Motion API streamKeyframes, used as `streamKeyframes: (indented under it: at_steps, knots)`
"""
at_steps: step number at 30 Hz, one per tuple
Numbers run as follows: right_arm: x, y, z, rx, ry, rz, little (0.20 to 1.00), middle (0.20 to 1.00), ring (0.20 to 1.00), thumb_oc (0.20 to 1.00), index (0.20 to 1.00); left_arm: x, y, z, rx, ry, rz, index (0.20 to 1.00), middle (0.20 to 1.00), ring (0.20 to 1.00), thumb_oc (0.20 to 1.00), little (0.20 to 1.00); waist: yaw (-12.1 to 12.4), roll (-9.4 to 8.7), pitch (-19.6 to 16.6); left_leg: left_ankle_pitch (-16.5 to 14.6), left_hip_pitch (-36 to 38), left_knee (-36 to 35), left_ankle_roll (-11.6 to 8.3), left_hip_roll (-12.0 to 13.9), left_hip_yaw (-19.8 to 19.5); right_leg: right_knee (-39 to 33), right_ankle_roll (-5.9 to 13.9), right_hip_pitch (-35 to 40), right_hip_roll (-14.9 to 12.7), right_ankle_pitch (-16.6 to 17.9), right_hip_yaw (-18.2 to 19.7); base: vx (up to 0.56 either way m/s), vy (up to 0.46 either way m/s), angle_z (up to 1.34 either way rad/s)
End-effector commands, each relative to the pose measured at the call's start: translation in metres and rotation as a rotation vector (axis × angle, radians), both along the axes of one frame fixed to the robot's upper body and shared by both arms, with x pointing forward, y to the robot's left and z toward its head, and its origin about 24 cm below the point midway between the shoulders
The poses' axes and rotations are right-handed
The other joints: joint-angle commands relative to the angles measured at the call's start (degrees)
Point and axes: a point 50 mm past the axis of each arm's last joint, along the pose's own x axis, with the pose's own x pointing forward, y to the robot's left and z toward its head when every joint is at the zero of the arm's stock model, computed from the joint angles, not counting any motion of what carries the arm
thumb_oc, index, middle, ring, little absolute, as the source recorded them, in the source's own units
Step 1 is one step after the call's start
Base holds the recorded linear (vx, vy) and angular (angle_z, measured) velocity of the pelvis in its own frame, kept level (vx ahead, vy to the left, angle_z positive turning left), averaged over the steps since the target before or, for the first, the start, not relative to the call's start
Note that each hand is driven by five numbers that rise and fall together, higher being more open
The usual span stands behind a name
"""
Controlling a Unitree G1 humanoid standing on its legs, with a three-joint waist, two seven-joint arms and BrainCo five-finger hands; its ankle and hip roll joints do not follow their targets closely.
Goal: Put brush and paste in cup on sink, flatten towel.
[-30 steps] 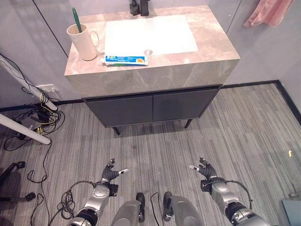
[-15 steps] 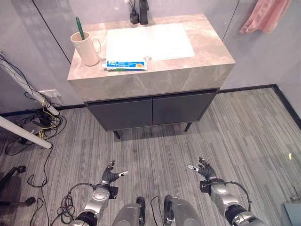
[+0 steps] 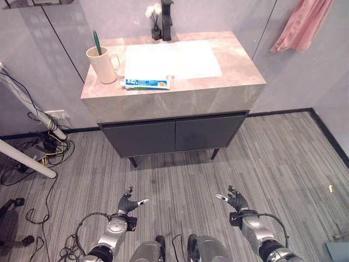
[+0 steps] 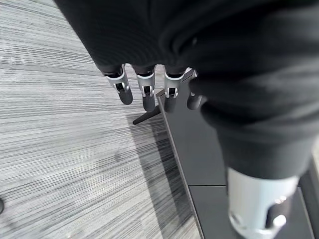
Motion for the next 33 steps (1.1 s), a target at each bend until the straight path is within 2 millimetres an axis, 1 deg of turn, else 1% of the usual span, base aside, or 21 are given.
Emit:
streamKeyframes:
  at_steps: [1, 7, 17, 24, 28, 30, 31, 32, 33]
  knots:
    - [0.013, 0.000, 0.013, -0.033, -0.093, 0.032, 1.000, 1.000, 1.000, 1.000, 1.000, 0.018, -0.002, 0.016, 0.015, -0.104, -0.030, 1.000, 1.000, 1.000, 1.000, 1.000, -0.15, -0.35, 0.68, -2.28, 1.48, 3.40, -1.21, 0.67, 2.31, -0.70, 3.98, 2.80, -0.94, 4.65, 1.01, 0.00, 0.000, 0.00]
    - [0.008, 0.000, 0.009, -0.036, -0.073, 0.017, 1.000, 1.000, 1.000, 1.000, 1.000, 0.015, -0.003, 0.013, 0.019, -0.089, -0.033, 1.000, 1.000, 1.000, 1.000, 1.000, -0.45, -0.54, 0.11, -2.19, 2.04, 2.69, -1.22, 0.98, 2.48, -1.09, 4.12, 3.01, -0.59, 4.95, 1.18, 0.00, -0.003, -0.01]
    - [0.007, -0.003, 0.009, -0.046, -0.076, 0.011, 1.000, 1.000, 1.000, 1.000, 1.000, 0.012, -0.003, 0.010, 0.031, -0.080, -0.036, 1.000, 1.000, 1.000, 1.000, 1.000, -0.62, -0.42, -0.33, -1.36, 2.77, 0.53, -1.31, 1.17, 2.57, -2.14, 4.20, 3.06, -0.19, 5.42, 1.54, 0.01, -0.006, -0.01]
    - [0.001, -0.004, 0.004, -0.053, -0.050, 0.012, 1.000, 1.000, 1.000, 1.000, 1.000, 0.007, -0.001, 0.007, 0.032, -0.065, -0.036, 1.000, 1.000, 1.000, 1.000, 1.000, -0.78, -0.06, -1.26, 0.10, 4.15, -3.25, -1.58, 1.43, 2.48, -4.24, 4.32, 3.45, 0.28, 6.07, 1.63, 0.03, -0.031, -0.02]
    - [-0.002, -0.006, 0.003, -0.064, -0.044, 0.018, 1.000, 1.000, 1.000, 1.000, 1.000, 0.005, -0.001, 0.006, 0.030, -0.058, -0.031, 1.000, 1.000, 1.000, 1.000, 1.000, -0.81, 0.13, -2.01, 1.26, 5.12, -5.75, -2.06, 1.80, 2.60, -6.57, 3.91, 4.04, 1.14, 6.10, 1.97, 0.04, -0.063, -0.04]
    - [-0.004, -0.008, 0.003, -0.070, -0.043, 0.017, 1.000, 1.000, 1.000, 1.000, 1.000, 0.004, 0.000, 0.006, 0.024, -0.057, -0.023, 1.000, 1.000, 1.000, 1.000, 1.000, -0.86, 0.06, -2.21, 2.69, 4.59, -5.12, -2.75, 2.06, 2.50, -8.60, 3.43, 4.64, 1.94, 6.11, 2.18, 0.02, -0.085, -0.05]
    - [-0.004, -0.009, 0.003, -0.074, -0.042, 0.016, 1.000, 1.000, 1.000, 1.000, 1.000, 0.004, 0.000, 0.006, 0.022, -0.062, -0.022, 1.000, 1.000, 1.000, 1.000, 1.000, -0.82, -0.08, -2.12, 4.27, 3.00, -2.96, -3.46, 2.28, 2.23, -9.48, 3.04, 5.05, 2.34, 6.14, 2.42, 0.02, -0.110, -0.06]
    - [-0.004, -0.010, 0.004, -0.077, -0.047, 0.015, 1.000, 1.000, 1.000, 1.000, 1.000, 0.005, 0.000, 0.007, 0.021, -0.067, -0.019, 1.000, 1.000, 1.000, 1.000, 1.000, -0.69, -0.44, -1.80, 6.90, 0.92, 0.68, -4.38, 2.42, 1.85, -10.53, 2.47, 5.77, 2.67, 6.27, 2.88, 0.01, -0.135, -0.05]
    - [-0.005, -0.011, 0.004, -0.079, -0.046, 0.013, 1.000, 1.000, 1.000, 1.000, 1.000, 0.006, 0.001, 0.009, 0.015, -0.078, -0.016, 1.000, 1.000, 1.000, 1.000, 1.000, -0.48, -0.77, -1.27, 10.50, -1.43, 4.53, -5.31, 2.72, 1.29, -11.72, 1.75, 6.77, 3.07, 6.51, 3.27, -0.03, -0.156, -0.02]
